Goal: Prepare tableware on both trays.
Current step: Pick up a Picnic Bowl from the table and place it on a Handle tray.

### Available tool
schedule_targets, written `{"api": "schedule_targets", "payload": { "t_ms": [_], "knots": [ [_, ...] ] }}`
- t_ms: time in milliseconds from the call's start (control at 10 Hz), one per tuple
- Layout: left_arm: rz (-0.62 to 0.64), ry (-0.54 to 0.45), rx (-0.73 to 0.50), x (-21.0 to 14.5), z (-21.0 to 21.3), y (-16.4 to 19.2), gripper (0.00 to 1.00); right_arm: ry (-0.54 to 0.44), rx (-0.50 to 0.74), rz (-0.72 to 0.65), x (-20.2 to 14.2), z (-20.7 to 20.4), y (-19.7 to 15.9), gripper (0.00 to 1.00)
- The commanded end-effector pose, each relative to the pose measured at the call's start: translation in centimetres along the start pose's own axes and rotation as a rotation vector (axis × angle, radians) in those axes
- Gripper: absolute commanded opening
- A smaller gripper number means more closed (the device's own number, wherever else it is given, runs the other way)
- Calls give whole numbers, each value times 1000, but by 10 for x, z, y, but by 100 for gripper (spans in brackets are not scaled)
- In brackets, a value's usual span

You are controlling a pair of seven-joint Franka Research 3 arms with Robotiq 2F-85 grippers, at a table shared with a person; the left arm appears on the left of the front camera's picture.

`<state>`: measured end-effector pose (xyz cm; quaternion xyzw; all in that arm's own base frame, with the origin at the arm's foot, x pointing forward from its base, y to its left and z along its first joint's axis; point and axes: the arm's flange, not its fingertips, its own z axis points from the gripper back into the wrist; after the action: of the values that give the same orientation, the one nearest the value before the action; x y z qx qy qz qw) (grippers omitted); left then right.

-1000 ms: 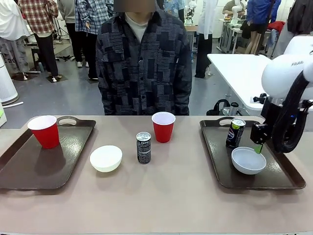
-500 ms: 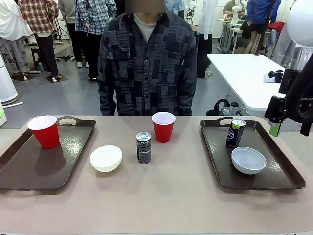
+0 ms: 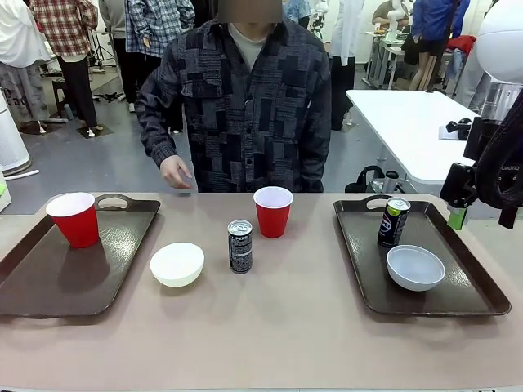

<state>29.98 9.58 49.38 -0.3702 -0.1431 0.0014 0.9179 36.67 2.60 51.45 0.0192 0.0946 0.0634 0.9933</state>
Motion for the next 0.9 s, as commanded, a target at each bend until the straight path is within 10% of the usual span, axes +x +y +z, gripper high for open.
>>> {"api": "schedule_targets", "payload": {
  "t_ms": [0,200,800],
  "knots": [
    [-13,-14,-15,-1,-1,2,100,-18,-10,-2,-3,-5,0,100],
    [0,0,0,0,0,0,100,0,0,0,0,0,0,95],
    [-180,77,485,77,-84,-129,100,-199,579,-107,-55,44,-105,100]
  ]
}}
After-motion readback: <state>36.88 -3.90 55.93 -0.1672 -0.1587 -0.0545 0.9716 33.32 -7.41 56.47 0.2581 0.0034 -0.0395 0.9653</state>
